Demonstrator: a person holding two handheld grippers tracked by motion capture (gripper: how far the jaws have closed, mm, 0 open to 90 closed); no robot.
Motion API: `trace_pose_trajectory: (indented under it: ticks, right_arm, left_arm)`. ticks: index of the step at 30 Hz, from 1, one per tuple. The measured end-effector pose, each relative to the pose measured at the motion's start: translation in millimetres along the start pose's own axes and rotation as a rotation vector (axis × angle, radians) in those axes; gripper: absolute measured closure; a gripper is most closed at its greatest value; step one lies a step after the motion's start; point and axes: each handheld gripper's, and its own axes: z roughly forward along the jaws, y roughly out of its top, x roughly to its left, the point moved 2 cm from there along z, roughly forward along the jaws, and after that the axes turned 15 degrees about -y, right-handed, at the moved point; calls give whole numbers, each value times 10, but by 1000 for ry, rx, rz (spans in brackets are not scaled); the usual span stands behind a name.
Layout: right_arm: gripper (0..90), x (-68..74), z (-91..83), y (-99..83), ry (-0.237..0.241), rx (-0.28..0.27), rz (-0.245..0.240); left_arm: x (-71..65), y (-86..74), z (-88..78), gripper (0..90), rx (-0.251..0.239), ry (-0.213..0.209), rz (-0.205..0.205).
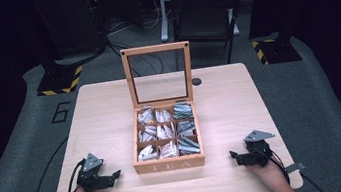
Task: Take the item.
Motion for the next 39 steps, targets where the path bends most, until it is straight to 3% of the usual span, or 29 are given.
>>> trace_pose_trajectory:
  ticks: [16, 35, 39]
  right_arm:
    - [158, 0, 3, -4, -4, 6, -21]
    - [159, 2, 4, -2, 3, 5, -12]
    - [172, -18, -2, -6, 13, -2, -32]
  left_arm:
    - [1, 0, 0, 138, 0, 0, 1]
    - [0, 1, -1, 138, 1, 2, 1]
    - [0, 0, -1, 138, 0, 2, 1]
